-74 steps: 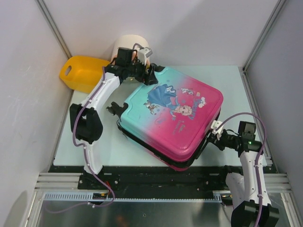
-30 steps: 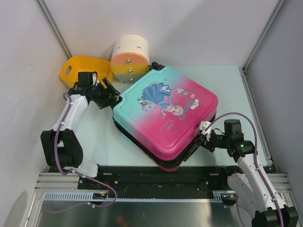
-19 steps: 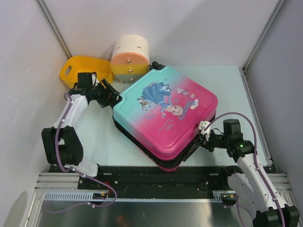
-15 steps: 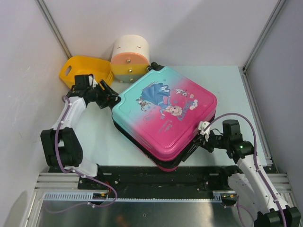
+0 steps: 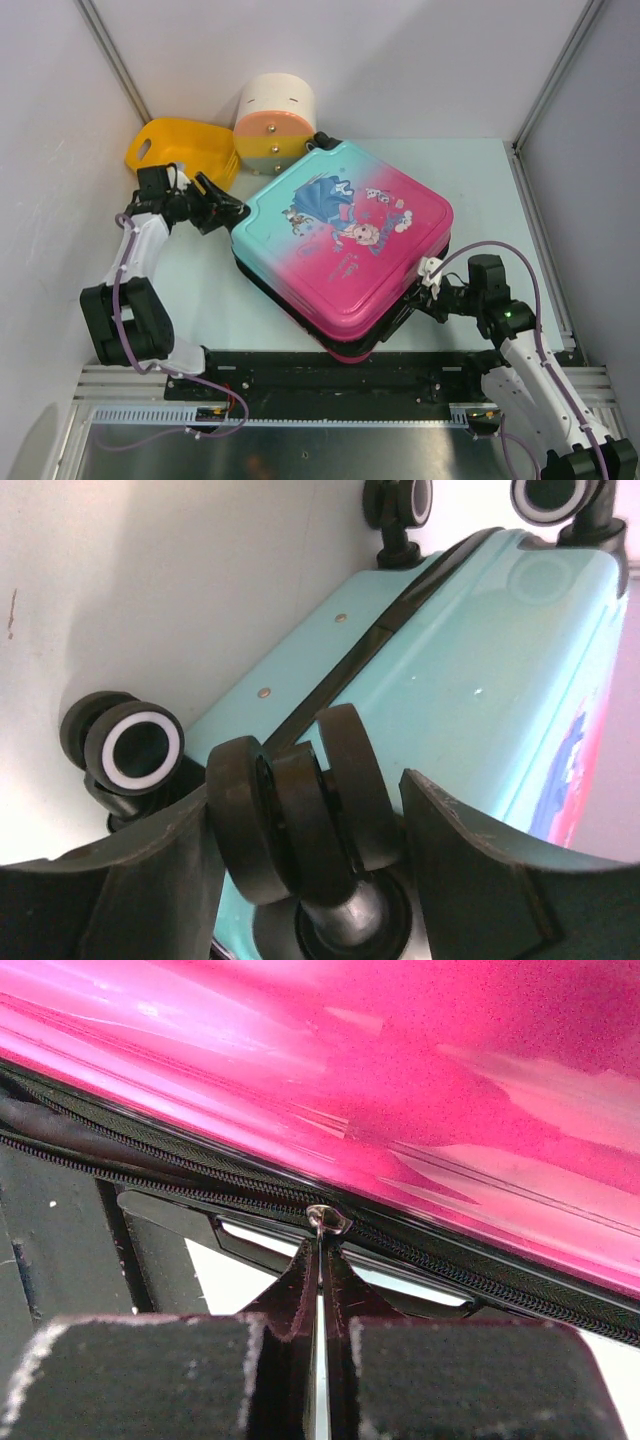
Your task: Open, take out, and arrange the luggage
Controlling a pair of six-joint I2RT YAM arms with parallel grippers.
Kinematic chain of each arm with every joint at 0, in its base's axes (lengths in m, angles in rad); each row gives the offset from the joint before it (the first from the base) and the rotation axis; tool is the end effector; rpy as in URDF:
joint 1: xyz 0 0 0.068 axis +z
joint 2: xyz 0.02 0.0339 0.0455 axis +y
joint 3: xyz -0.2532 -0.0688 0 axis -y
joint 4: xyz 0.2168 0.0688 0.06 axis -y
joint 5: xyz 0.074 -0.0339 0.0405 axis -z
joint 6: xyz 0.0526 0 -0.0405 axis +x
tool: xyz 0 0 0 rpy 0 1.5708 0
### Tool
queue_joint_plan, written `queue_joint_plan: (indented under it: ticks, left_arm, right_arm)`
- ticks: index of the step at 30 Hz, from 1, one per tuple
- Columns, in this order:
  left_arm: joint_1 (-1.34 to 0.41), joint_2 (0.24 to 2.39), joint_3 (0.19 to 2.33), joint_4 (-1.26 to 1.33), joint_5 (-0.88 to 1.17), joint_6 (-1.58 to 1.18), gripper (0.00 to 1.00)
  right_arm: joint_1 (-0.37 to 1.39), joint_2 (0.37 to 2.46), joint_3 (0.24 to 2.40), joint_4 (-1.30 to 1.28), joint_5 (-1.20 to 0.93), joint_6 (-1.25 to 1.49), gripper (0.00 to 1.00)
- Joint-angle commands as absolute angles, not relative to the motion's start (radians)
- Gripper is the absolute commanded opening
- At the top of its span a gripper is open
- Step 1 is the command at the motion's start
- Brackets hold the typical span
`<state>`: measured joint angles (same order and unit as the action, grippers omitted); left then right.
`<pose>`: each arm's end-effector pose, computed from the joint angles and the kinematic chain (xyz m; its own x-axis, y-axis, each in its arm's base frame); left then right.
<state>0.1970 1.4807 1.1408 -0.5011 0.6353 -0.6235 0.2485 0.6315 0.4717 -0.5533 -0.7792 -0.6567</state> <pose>0.2995 0.0279 0.2633 -0.7279 -0.6245 -0.2830 -0.2397 0.6185 -0.7483 0.1106 0.0662 0.2148 -0.0809 -0.4686 -0.8797 -0.9337 0.3444 -0.0977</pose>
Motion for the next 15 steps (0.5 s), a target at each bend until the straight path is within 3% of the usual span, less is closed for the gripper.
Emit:
queue_joint_plan:
  ticks: [1,8,11,12,13,14,15]
  left_arm:
    - [0.193,1.408,1.138,-0.431,0.606,-0.725,0.72]
    - [0.147,1.42,1.104,-0.428,0.581,-0.778,0.57]
    - [0.152,1.439,1.103,-0.428,0.591,-0.762,0.34]
    - [0.166,1.44,1.104,-0.428,0.591,-0.753,0.17]
    - [0.178,1.446,1.104,-0.428,0.591,-0.729,0.08]
    - [0.189,1.454,1.103,-0.425,0.604,-0.715,0.0]
    - [0.219,1.457,1.104,-0.442,0.61,-0.698,0.0]
  right_arm:
    - [0.258,0.629,0.486,-0.44,-0.824,-0.64,0.0]
    - [0.258,0.627,0.486,-0.439,-0.818,-0.638,0.0]
    - [0.258,0.621,0.486,-0.442,-0.81,-0.643,0.0]
    - [0.256,0.62,0.486,-0.44,-0.804,-0.644,0.0]
    - [0.252,0.617,0.486,-0.44,-0.781,-0.644,0.0]
    - [0.245,0.614,0.486,-0.44,-0.766,-0.652,0.0]
    - [0.233,0.612,0.486,-0.439,-0.753,-0.66,0.0]
